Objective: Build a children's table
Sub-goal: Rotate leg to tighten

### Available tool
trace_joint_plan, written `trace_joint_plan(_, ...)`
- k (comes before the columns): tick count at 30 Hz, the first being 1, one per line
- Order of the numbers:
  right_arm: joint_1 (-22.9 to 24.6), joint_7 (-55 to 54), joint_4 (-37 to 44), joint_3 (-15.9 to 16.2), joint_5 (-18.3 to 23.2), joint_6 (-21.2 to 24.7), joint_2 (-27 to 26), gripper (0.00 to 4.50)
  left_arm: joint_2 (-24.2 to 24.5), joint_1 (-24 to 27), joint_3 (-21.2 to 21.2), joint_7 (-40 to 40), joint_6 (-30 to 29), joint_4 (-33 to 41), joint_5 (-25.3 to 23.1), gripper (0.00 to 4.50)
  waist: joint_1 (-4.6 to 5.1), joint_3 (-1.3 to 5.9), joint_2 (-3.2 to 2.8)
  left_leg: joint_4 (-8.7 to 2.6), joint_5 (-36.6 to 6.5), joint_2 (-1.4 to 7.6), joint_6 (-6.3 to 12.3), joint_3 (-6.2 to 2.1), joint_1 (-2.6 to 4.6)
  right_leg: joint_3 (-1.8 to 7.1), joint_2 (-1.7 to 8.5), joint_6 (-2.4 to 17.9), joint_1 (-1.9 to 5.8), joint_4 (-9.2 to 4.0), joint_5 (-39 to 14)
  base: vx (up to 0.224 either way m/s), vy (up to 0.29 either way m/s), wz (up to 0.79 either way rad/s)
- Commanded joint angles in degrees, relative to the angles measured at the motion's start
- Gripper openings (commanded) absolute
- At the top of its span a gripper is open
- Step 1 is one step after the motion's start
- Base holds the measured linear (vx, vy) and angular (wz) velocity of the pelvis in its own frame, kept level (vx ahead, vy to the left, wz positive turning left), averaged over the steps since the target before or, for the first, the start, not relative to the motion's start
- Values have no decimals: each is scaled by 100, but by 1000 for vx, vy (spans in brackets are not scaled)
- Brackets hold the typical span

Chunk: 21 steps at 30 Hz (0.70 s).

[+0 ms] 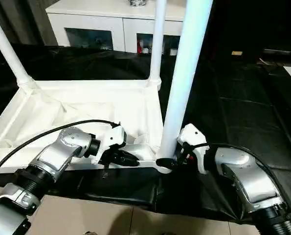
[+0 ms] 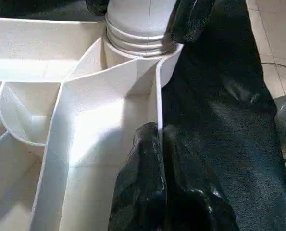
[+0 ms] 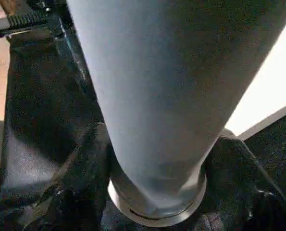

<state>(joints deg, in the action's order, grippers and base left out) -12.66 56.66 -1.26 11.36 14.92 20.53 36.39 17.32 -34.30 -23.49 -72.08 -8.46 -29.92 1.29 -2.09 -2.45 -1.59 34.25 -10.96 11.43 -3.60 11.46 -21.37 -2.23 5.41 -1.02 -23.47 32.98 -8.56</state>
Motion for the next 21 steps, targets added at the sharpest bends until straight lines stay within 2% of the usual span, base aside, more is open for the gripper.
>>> trace_joint_plan(1,154,141,-116,240,-300,43,121,248,18,-137,12,2,47,187,-31,0,24,347,83,-426,-1434,148,319,-65,75,135,195,1276,249,-367,-1788,0,0,0)
trace_joint_plan(5,132,-103,-227,187,-346,16,-10,244,-19,-163,22,111,90,107,-75,0,27,346,80,-425,-1451,149,322,-65,75,132,194,1284,248,-369,-1796,0,0,0)
trace_joint_plan(7,80,-351,-384,125,-401,-9,-124,244,-76,-204,57,279,114,15,-119,0,41,327,78,-432,-1566,141,291,-63,79,126,190,1249,232,-394,-1984,0,0,0)
trace_joint_plan(8,-14,-757,-611,-36,-421,51,-329,243,-143,-267,107,504,95,-106,-173,0,48,317,82,-438,-1651,140,272,-65,86,121,188,1219,223,-408,-2118,0,0,0)
trace_joint_plan(10,-119,-1172,-834,-231,-389,171,-558,243,-216,-340,170,747,64,-238,-219,0,102,306,88,-447,-1929,110,133,-92,100,91,183,1014,199,-464,-2722,0,0,0)
trace_joint_plan(11,-153,-1275,-900,-286,-372,207,-620,243,-243,-370,193,828,61,-289,-230,0,111,306,88,-443,-1975,102,112,-92,109,89,179,970,184,-481,-2810,0,0,0)
trace_joint_plan(12,-257,-1720,-1092,-471,-343,360,-852,243,-371,-480,305,1108,6,-468,-214,0,122,299,102,-445,-2055,98,86,-103,117,80,176,891,176,-502,-2957,0,0,0)
trace_joint_plan(13,-257,-1720,-1092,-471,-343,360,-852,243,-371,-480,305,1108,6,-468,-214,0,138,298,95,-435,-2097,79,63,-107,117,68,179,851,163,-517,-3073,0,0,0)
trace_joint_plan(15,-524,-3075,-1562,-977,-323,738,-1514,243,-728,-802,545,1943,-188,-960,-237,0,216,303,100,-438,-2086,62,18,-119,85,52,159,810,162,-514,-3068,0,0,0)
trace_joint_plan(16,-524,-3075,-1562,-977,-323,738,-1514,243,-728,-802,545,1943,-188,-960,-237,0,246,318,98,-426,-2130,48,-20,-134,101,32,168,782,149,-530,-3156,0,0,0)
trace_joint_plan(17,-706,-4065,-1865,-1285,-385,906,-1953,242,-939,-994,637,2466,-278,-1258,-287,0,259,329,104,-432,-2097,59,-31,-149,87,30,175,770,178,-519,-3118,0,0,0)
trace_joint_plan(18,-763,-4341,-1965,-1370,-428,930,-2078,241,-1028,-1073,673,2682,-290,-1391,-309,0,316,335,98,-441,-2004,42,-47,-156,41,29,171,790,191,-506,-2965,0,0,0)
trace_joint_plan(19,-763,-4341,-1965,-1370,-428,930,-2078,238,-1028,-1073,673,2682,-290,-1391,-309,0,323,343,105,-444,-1986,44,-42,-159,46,30,174,800,194,-511,-2912,0,0,0)
trace_joint_plan(21,-976,-5117,-2327,-1614,-407,865,-2499,235,-1333,-1316,754,3387,-294,-1797,-385,0,347,351,95,-437,-1872,41,27,-151,26,55,170,908,207,-489,-2564,0,0,0)
